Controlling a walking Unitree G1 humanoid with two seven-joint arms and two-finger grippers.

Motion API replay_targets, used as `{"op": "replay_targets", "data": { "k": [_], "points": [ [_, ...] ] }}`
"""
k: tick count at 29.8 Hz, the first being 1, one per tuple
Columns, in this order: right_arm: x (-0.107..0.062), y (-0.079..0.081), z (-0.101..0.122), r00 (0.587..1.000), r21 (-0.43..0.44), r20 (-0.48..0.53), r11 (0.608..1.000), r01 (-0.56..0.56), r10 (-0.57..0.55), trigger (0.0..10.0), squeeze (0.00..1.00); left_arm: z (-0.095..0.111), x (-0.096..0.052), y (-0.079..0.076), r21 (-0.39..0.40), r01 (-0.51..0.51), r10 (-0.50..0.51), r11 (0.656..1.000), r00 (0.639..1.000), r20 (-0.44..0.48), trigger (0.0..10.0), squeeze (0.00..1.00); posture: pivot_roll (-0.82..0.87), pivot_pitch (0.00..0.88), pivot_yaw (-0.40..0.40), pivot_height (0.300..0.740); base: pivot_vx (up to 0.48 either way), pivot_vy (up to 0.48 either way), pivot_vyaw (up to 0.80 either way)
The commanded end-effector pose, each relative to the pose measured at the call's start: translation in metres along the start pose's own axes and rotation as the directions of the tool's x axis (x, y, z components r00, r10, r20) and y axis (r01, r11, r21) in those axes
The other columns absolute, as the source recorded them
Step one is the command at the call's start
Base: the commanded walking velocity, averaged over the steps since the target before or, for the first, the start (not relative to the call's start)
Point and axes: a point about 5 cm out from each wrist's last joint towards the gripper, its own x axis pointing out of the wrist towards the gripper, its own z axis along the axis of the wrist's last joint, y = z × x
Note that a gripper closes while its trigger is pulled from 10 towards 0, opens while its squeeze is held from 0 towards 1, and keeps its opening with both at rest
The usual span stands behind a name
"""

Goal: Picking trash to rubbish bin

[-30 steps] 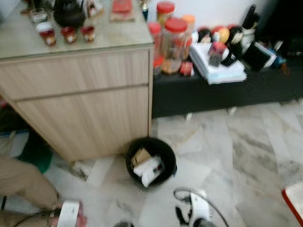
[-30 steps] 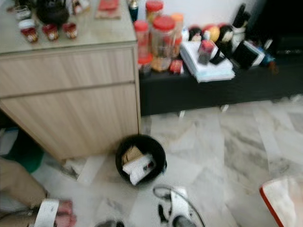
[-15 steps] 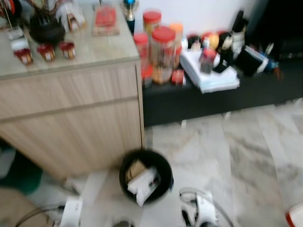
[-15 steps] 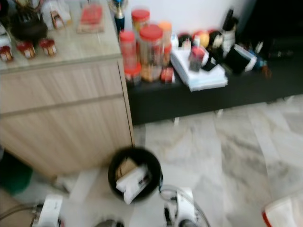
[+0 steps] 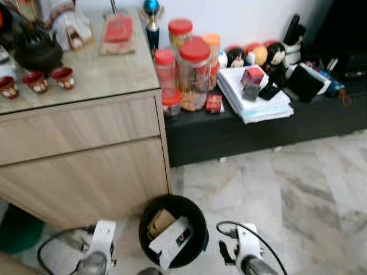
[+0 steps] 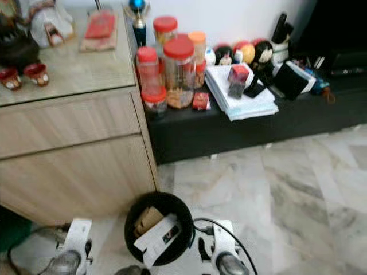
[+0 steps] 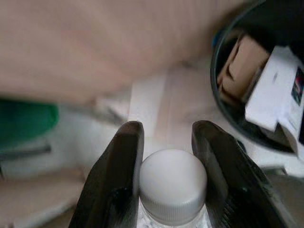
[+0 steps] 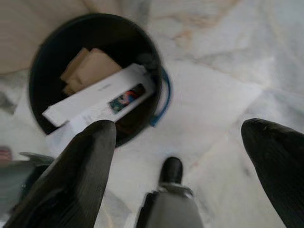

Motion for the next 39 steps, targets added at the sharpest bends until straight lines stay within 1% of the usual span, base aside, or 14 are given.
{"op": "replay_targets", "data": {
  "k": [1,4,7,9,11,18,21,22,23,24,35,36,37,39],
  "points": [
    [0.001,0.001,0.006,1.000,-0.009,0.028,1.000,-0.013,0.013,10.0,0.00,0.023,0.004,-0.012,0.065,0.052,-0.057,0.997,0.994,0.088,10.0,0.00,0.12,0.168,0.020,0.728,0.000,0.000,0.00],
    [0.004,0.005,0.023,0.996,-0.026,0.077,0.999,-0.041,0.043,10.0,0.00,0.056,0.007,-0.026,0.112,0.089,-0.111,0.990,0.973,0.203,10.0,0.00,0.12,0.167,0.019,0.728,0.000,0.000,0.00],
    [0.007,0.011,0.041,0.987,-0.049,0.130,0.995,-0.090,0.096,10.0,0.00,0.088,0.005,-0.042,0.216,0.113,-0.181,0.970,0.927,0.329,10.0,0.00,0.11,0.165,0.017,0.728,0.000,0.000,0.00],
    [0.008,0.015,0.050,0.980,-0.060,0.155,0.991,-0.116,0.124,10.0,0.00,0.101,0.003,-0.047,0.223,0.117,-0.196,0.968,0.906,0.375,10.0,0.00,0.11,0.165,0.018,0.728,0.000,0.000,0.00],
    [0.009,0.023,0.068,0.960,-0.086,0.214,0.983,-0.164,0.178,10.0,0.00,0.125,0.000,-0.059,0.216,0.147,-0.232,0.965,0.861,0.452,10.0,0.00,0.11,0.165,0.016,0.728,0.000,0.000,0.00],
    [0.009,0.028,0.086,0.936,-0.105,0.275,0.975,-0.196,0.218,10.0,0.00,0.145,-0.010,-0.073,0.317,0.164,-0.323,0.934,0.768,0.553,10.0,0.00,0.11,0.169,0.016,0.728,0.000,0.000,0.00],
    [0.009,0.029,0.087,0.935,-0.104,0.278,0.975,-0.198,0.220,10.0,0.00,0.147,-0.011,-0.074,0.324,0.169,-0.334,0.931,0.754,0.565,10.0,0.00,0.11,0.169,0.016,0.728,0.000,0.000,0.00],
    [0.009,0.029,0.087,0.934,-0.103,0.280,0.975,-0.199,0.220,10.0,0.00,0.146,-0.011,-0.073,0.324,0.168,-0.333,0.931,0.753,0.567,10.0,0.53,0.11,0.169,0.016,0.728,0.000,0.000,0.00],
    [0.009,0.029,0.087,0.934,-0.103,0.281,0.975,-0.199,0.221,10.0,0.00,0.146,-0.011,-0.073,0.323,0.168,-0.333,0.931,0.753,0.567,10.0,0.53,0.11,0.169,0.016,0.728,0.000,0.000,0.00],
    [0.009,0.029,0.087,0.933,-0.103,0.282,0.974,-0.201,0.222,10.0,0.00,0.146,-0.011,-0.072,0.323,0.172,-0.336,0.931,0.751,0.568,10.0,1.00,0.11,0.170,0.017,0.728,0.000,0.000,0.00],
    [0.009,0.028,0.083,0.936,-0.096,0.277,0.975,-0.200,0.219,10.0,0.00,0.146,-0.011,-0.068,0.317,0.176,-0.337,0.932,0.741,0.581,10.0,1.00,0.11,0.172,0.016,0.728,0.000,0.000,0.00],
    [0.009,0.028,0.082,0.936,-0.096,0.275,0.975,-0.199,0.218,10.0,0.00,0.146,-0.011,-0.068,0.317,0.176,-0.337,0.932,0.742,0.579,10.0,0.40,0.11,0.171,0.016,0.728,0.000,0.000,0.00],
    [0.009,0.028,0.082,0.937,-0.095,0.274,0.975,-0.198,0.217,10.0,0.00,0.146,-0.011,-0.068,0.317,0.177,-0.338,0.932,0.743,0.578,10.0,0.00,0.11,0.171,0.016,0.728,0.000,0.000,0.00],
    [0.009,0.027,0.075,0.946,-0.095,0.250,0.977,-0.189,0.207,10.0,0.00,0.138,-0.009,-0.064,0.304,0.171,-0.320,0.937,0.767,0.556,10.0,0.00,0.11,0.172,0.019,0.728,0.000,0.000,0.00]
  ]
}}
